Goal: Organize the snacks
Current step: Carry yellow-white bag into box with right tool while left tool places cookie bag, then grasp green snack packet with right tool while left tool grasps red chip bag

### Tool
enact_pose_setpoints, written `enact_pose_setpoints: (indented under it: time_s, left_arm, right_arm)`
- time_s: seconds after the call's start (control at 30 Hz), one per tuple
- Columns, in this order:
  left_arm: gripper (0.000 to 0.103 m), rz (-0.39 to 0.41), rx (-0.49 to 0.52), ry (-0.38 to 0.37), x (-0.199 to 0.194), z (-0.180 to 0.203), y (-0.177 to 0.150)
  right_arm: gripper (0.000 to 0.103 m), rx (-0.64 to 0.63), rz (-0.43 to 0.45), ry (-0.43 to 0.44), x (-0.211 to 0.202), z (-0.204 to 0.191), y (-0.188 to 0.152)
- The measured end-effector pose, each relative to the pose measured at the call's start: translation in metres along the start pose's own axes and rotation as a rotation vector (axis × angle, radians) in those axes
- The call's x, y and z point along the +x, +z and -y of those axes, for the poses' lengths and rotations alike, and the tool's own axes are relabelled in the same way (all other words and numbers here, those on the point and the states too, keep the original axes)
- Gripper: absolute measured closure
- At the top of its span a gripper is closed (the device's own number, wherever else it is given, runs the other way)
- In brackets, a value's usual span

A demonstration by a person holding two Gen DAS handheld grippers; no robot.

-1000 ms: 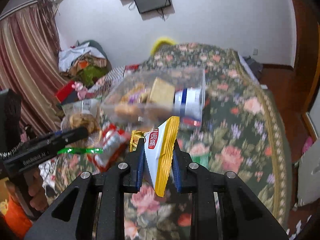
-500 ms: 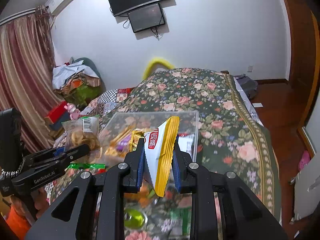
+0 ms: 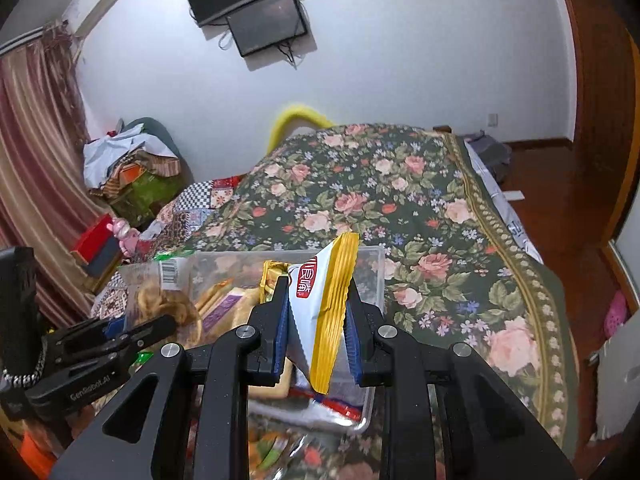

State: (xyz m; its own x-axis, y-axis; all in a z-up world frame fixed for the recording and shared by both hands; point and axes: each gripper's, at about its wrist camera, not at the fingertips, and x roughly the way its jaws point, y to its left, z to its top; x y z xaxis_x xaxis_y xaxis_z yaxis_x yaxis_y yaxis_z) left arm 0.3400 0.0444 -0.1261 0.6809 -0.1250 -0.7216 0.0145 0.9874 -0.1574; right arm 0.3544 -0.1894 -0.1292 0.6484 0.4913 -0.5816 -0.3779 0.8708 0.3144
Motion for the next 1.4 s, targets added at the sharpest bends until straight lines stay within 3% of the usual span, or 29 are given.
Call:
enact_pose_setpoints:
  time_s: [0.43, 0.57, 0.7, 0.9, 1.23, 1.33, 1.4]
  left_arm:
    - [0.071, -0.015, -0.017, -0.013, 0.026, -0.007, 0.006]
    - [0.071, 0.011, 0.007, 0.032, 0.020, -0.005, 0.004]
    - [0.070, 0.010, 0.007, 0.031, 0.013, -0.005, 0.003]
    - [0.065, 0.028, 0.014, 0.030, -0.014, -0.001, -0.004]
    - [0.062, 0.060, 0.040, 0.029, -0.073, 0.015, -0.026]
    - [0.045, 0.067, 0.034, 0.033, -0.092, 0.016, -0.039]
    - [0.042, 0.076, 0.035, 0.041, -0.101, 0.017, -0.046]
  right_arm:
    - [0.080, -0.036, -0.088, -0.034, 0.048, -0.002, 0.003]
    - [0.077, -0.061, -0.104, -0.057, 0.052, -0.006, 0.002]
    - [0.056, -0.075, -0.114, -0.076, 0.049, -0.010, 0.003]
    - [0.038, -0.124, -0.079, -0.095, 0.020, -0.024, 0.003]
    - [0.036, -0.196, -0.045, -0.103, -0.047, -0.048, -0.012]
    - [0.036, -0.189, -0.043, -0.101, -0.066, -0.046, -0.022]
    - [0.033, -0.177, -0.044, -0.094, -0.078, -0.044, -0.029]
